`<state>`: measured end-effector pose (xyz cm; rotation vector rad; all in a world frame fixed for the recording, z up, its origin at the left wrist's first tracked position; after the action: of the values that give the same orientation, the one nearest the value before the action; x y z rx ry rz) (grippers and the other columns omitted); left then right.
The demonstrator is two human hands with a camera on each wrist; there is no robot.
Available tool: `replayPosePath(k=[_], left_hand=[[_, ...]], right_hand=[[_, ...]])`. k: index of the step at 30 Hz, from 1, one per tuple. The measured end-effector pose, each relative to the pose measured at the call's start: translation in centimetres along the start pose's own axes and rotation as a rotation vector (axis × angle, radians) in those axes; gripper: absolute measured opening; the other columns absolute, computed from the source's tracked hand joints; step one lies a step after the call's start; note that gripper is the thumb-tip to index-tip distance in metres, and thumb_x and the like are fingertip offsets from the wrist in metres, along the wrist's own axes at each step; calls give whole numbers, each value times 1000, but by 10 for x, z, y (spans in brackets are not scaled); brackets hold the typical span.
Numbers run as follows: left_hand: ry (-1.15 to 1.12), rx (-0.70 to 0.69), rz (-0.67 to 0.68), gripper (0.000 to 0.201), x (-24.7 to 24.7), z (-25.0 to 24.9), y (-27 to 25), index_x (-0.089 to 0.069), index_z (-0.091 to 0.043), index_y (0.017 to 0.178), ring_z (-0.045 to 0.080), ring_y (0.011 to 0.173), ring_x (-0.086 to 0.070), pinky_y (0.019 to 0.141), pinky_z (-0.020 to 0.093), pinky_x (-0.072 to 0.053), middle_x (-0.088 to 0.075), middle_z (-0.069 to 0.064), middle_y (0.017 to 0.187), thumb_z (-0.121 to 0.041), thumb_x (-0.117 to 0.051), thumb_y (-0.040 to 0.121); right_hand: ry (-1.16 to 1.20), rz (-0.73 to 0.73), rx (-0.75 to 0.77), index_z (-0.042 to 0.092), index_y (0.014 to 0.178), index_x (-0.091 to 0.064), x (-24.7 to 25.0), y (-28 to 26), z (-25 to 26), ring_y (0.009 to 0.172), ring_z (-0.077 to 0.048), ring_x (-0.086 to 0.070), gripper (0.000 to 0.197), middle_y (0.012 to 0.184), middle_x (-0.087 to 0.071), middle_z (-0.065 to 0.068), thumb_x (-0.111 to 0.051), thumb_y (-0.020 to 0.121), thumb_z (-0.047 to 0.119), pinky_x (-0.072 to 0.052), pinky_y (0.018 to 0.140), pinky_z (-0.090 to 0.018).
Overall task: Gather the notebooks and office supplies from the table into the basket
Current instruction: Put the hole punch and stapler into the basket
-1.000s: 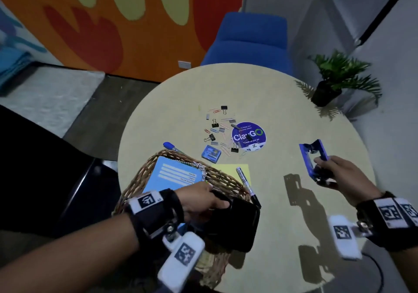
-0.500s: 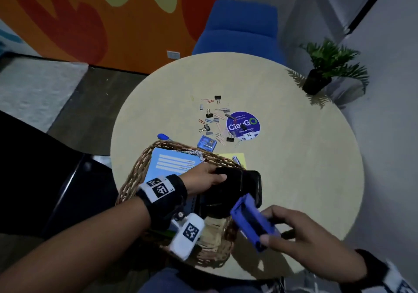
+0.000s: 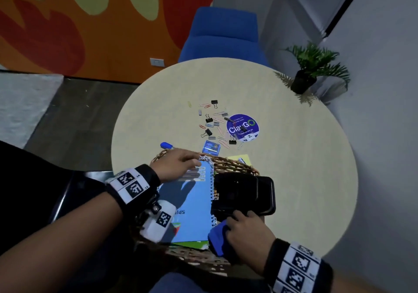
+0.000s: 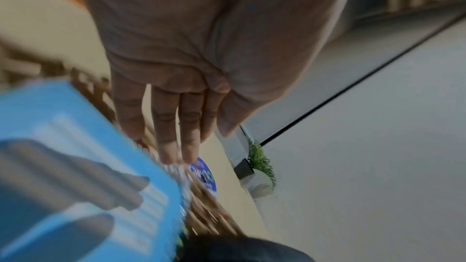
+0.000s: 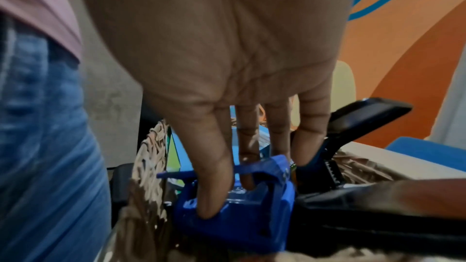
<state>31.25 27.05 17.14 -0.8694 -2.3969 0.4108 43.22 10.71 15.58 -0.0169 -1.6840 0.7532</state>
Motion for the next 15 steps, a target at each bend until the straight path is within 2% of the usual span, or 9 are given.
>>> replayPosePath(k=[4,5,7,9,13,15], left_hand=[[341,-66,-213,32,66,5,14,-62,-10,124,23,117,-59,101,30,-43,-64,9,126,-20,-51,96],[401,-71,-266,31,79,7,19,-63,-10,122,24,115,-60,101,32,-44,-66,9,124,-20,-51,96],[549,-67,-311,28,103,14,37,-66,-12,118,27,109,-62,96,33,-46,-69,10,118,-18,-51,95],[701,-40,-261,25,114,28,61,-68,-13,114,28,106,-64,92,34,-47,-71,10,114,-14,-52,94],[869,2,-16,27,100,59,101,-67,-14,114,28,108,-62,91,35,-48,-68,11,118,-13,-57,90],[936,-47,52,27,90,70,114,-66,-16,114,28,106,-61,87,35,-48,-65,10,117,-16,-60,87]], right_hand=[[0,0,-72,24,47,-66,-10,-5,-4,54,-17,-59,17,53,-60,7,-73,44,39,-40,37,-29],[-8,-27,-81,23,50,-67,-11,-8,-6,57,-18,-60,13,55,-61,6,-64,52,36,-41,38,-29],[14,-24,-140,22,56,-69,-17,-8,-6,59,-20,-61,26,59,-62,5,-44,59,29,-44,39,-30],[-22,-36,-203,20,60,-71,-19,-5,-6,63,-22,-62,26,62,-62,3,-46,58,28,-47,42,-32],[-50,13,-237,19,73,-75,-26,0,-4,79,-26,-52,38,67,-66,1,-40,63,28,-50,50,-32],[10,42,-215,22,83,-76,-15,-4,-3,81,-25,-57,39,72,-69,4,-43,64,32,-51,50,-30]])
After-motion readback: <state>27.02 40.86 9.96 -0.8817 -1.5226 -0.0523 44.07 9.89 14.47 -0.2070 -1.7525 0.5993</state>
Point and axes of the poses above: each hand's wrist, its own y-axis towards the middle knuckle, its own x-axis out of the back of the hand, z = x × y, the point moved 7 cm from there along y, towards the middle knuckle
